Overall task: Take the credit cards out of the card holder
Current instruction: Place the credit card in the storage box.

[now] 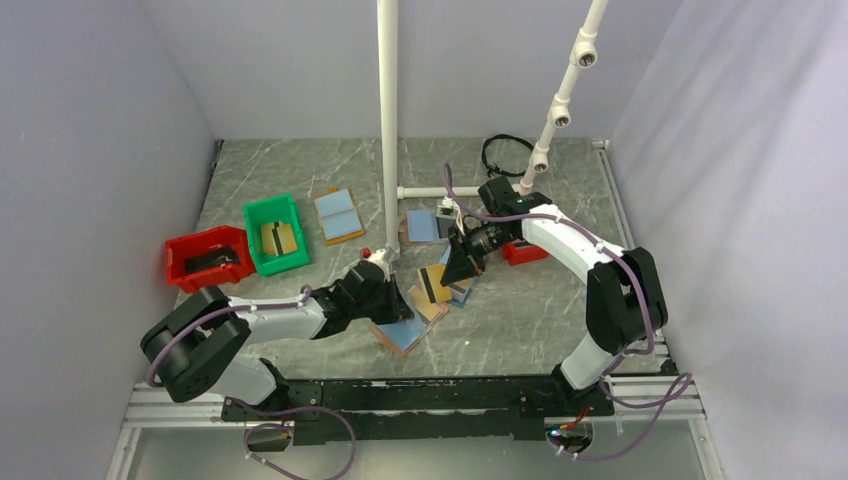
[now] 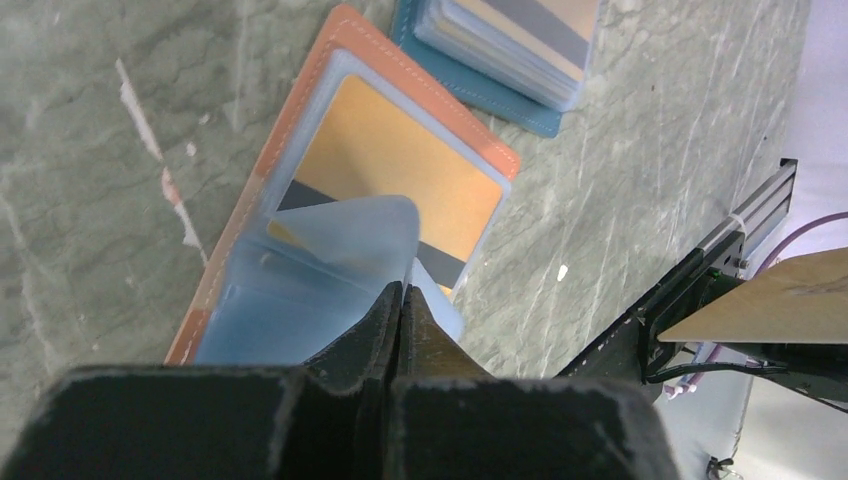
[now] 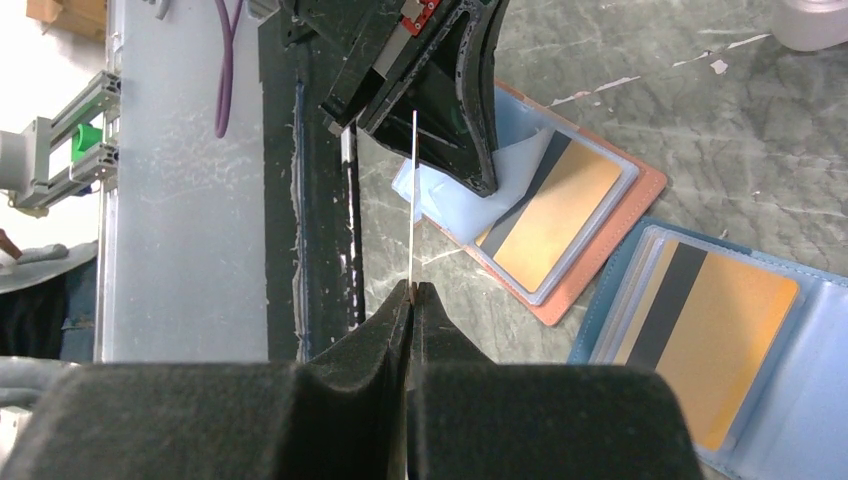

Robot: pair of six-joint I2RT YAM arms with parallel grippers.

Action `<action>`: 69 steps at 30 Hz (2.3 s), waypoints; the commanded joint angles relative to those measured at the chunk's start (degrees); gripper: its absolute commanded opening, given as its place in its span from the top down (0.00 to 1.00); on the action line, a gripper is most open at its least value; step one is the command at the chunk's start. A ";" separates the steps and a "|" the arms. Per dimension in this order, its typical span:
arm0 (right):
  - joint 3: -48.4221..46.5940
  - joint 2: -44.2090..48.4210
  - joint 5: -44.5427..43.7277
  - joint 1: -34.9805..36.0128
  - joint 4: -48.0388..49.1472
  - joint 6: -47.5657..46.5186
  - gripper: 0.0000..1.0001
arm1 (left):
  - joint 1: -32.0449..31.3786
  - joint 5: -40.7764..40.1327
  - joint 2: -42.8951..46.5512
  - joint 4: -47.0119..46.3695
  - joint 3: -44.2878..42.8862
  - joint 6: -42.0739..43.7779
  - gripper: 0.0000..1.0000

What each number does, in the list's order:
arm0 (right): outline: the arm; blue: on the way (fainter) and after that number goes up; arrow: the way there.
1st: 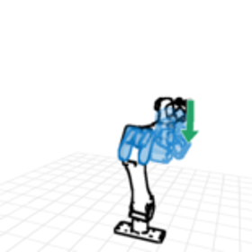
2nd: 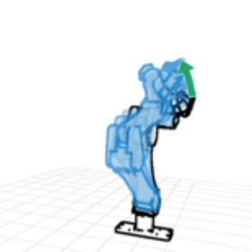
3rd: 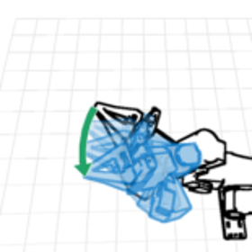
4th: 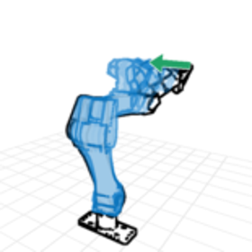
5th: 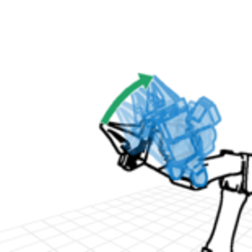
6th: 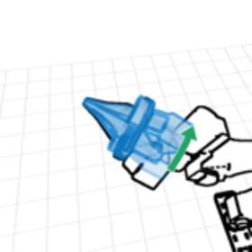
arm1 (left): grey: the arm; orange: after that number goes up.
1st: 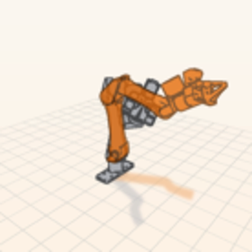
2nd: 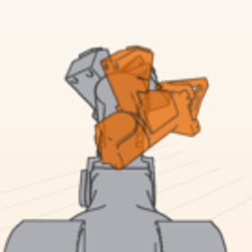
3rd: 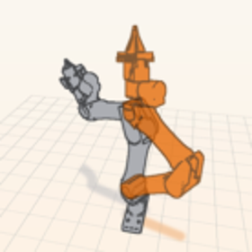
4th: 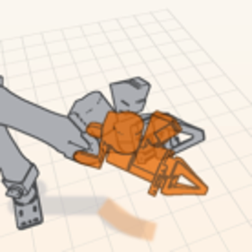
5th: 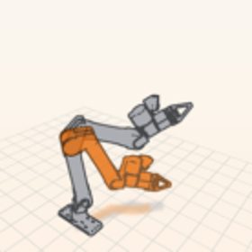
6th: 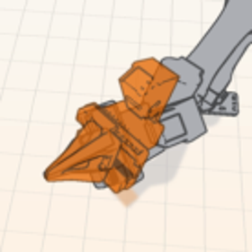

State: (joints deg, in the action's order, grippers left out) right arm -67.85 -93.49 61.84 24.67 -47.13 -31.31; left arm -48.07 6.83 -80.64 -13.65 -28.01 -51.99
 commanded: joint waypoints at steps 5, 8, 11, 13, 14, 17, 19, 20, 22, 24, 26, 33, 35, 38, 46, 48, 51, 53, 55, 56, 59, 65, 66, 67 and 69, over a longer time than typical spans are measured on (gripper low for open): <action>-0.17 1.57 1.56 -0.32 0.20 -1.21 1.00 | 0.16 -2.34 6.38 8.74 3.19 -5.41 0.81; -0.17 1.23 1.70 -0.32 0.11 -1.21 1.00 | 0.09 -3.00 9.19 9.94 4.50 -6.54 0.75; -0.17 1.05 1.79 -0.32 0.11 -1.21 1.00 | 0.09 -4.13 12.42 11.48 5.42 -7.07 0.70; -0.10 1.03 1.92 -0.32 0.20 -1.14 1.00 | 0.09 -5.21 15.19 13.40 5.60 -7.03 0.68; -0.09 1.05 1.89 -0.32 0.20 -1.08 1.00 | 0.14 -5.63 17.32 15.51 5.56 -6.83 0.67; -0.16 0.87 2.03 -0.32 0.13 -1.03 1.00 | 0.13 -6.65 23.26 21.20 5.22 -6.31 0.63; -0.17 0.88 2.04 -0.30 0.11 -0.97 1.00 | 0.09 -7.56 28.06 25.93 4.89 -5.07 0.57; -0.17 0.93 2.08 -0.35 0.16 -0.95 1.00 | 0.14 -9.05 30.52 28.36 4.65 -4.67 0.49; -0.11 0.94 2.11 -0.32 0.20 -0.90 1.00 | 0.16 -11.82 36.04 32.44 4.47 -4.32 0.31; -0.11 1.05 2.22 -0.32 0.20 -0.86 1.00 | 0.25 -13.77 41.58 34.99 4.63 -3.48 0.20; -0.09 1.00 2.38 -0.32 0.28 -0.78 1.00 | 0.34 -14.45 46.83 35.55 5.00 -1.63 0.15; -0.07 0.52 3.54 -0.32 0.16 -0.81 1.00 | 0.37 -7.61 55.58 23.03 7.65 6.89 0.11; -0.17 0.35 3.95 -0.33 -0.18 -1.10 1.00 | 0.37 -5.32 53.91 17.94 7.84 8.90 0.11; -0.17 0.35 4.69 -0.32 -0.56 -1.59 1.00 | 0.39 -3.00 48.45 10.90 7.08 10.98 0.11; -0.17 0.14 7.15 -0.30 -1.70 -3.14 1.00 | 0.36 2.57 29.87 -4.06 3.29 13.55 0.11; -0.25 -0.09 7.75 -0.32 -2.03 -3.40 1.00 | 0.38 3.67 26.94 -6.31 2.41 13.73 0.11; -0.26 -0.42 8.53 -0.24 -2.22 -3.48 1.00 | 0.37 4.30 24.11 -9.48 2.25 13.26 0.11; -0.34 -0.63 9.03 -0.24 -2.49 -3.66 1.00 | 0.37 4.38 22.69 -11.50 2.45 12.80 0.12; -0.43 -0.89 9.37 -0.24 -2.76 -3.91 1.00 | 0.39 4.19 21.45 -13.25 2.72 12.05 0.14; -0.51 -0.97 9.54 -0.23 -2.86 -3.93 1.00 | 0.38 4.16 20.89 -14.07 2.72 11.62 0.19; -0.48 -1.09 9.80 -0.23 -2.96 -3.96 1.00 | 0.35 5.15 18.76 -15.53 2.22 11.01 0.29; -0.48 -1.43 10.22 -0.23 -3.14 -4.06 1.00 | 0.38 7.08 14.21 -17.91 0.69 10.20 0.39; -0.44 -1.38 10.18 -0.23 -3.14 -4.05 1.00 | 0.43 7.47 13.67 -18.39 0.56 10.10 0.42; -0.44 -1.36 10.18 -0.23 -3.11 -4.10 1.00 | 0.45 7.74 13.19 -18.73 0.39 9.97 0.44; -0.44 -1.33 10.21 -0.23 -3.05 -4.03 1.00 | 0.44 8.48 12.34 -19.74 0.33 9.80 0.51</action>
State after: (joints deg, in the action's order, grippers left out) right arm -67.77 -94.85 69.56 24.67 -49.95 -33.41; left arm -47.81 12.67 -67.16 -28.10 -25.34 -41.63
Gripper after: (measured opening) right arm 0.009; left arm 0.541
